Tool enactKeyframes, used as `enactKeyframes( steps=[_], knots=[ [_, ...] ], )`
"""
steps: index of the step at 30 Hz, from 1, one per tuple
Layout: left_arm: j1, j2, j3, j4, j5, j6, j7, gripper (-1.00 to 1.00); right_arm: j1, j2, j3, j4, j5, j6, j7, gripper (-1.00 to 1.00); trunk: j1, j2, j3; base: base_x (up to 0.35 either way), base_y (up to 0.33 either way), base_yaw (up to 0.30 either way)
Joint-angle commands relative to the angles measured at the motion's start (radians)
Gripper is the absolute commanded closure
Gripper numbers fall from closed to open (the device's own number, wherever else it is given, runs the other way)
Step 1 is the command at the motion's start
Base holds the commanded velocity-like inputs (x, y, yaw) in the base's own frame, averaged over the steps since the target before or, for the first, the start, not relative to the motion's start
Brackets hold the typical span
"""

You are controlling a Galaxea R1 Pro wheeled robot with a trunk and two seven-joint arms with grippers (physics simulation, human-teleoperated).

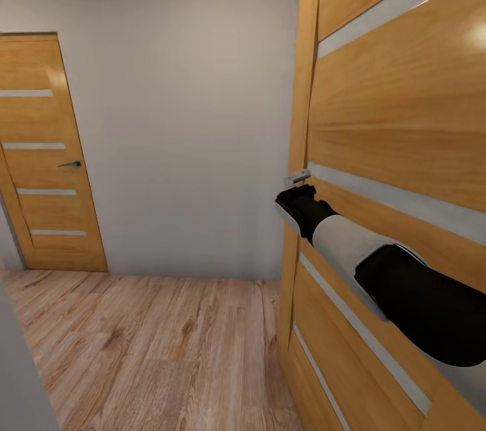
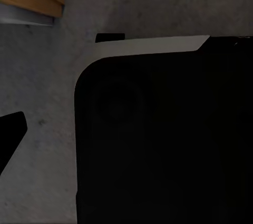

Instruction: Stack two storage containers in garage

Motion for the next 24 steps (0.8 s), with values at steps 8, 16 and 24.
enactKeyframes(
  steps=[8, 16, 24],
  knots=[
    [0.000, 0.000, 0.002, 0.000, 0.001, -0.003, -0.002, -1.00, -0.001, 0.000, 0.010, -0.001, -0.009, 0.005, -0.006, -1.00, 0.000, -0.001, -0.001, 0.023, 0.000, 0.000],
    [0.000, 0.000, 0.001, 0.000, 0.000, -0.003, -0.001, -1.00, -0.001, 0.000, 0.010, -0.001, -0.006, 0.004, -0.006, -1.00, 0.000, -0.001, -0.001, 0.015, 0.000, 0.000],
    [0.000, 0.000, 0.001, 0.000, 0.000, -0.003, -0.001, -1.00, -0.001, 0.000, 0.010, -0.001, -0.005, 0.006, -0.006, -1.00, 0.000, -0.001, -0.001, 0.000, 0.000, 0.000]
  ],
)
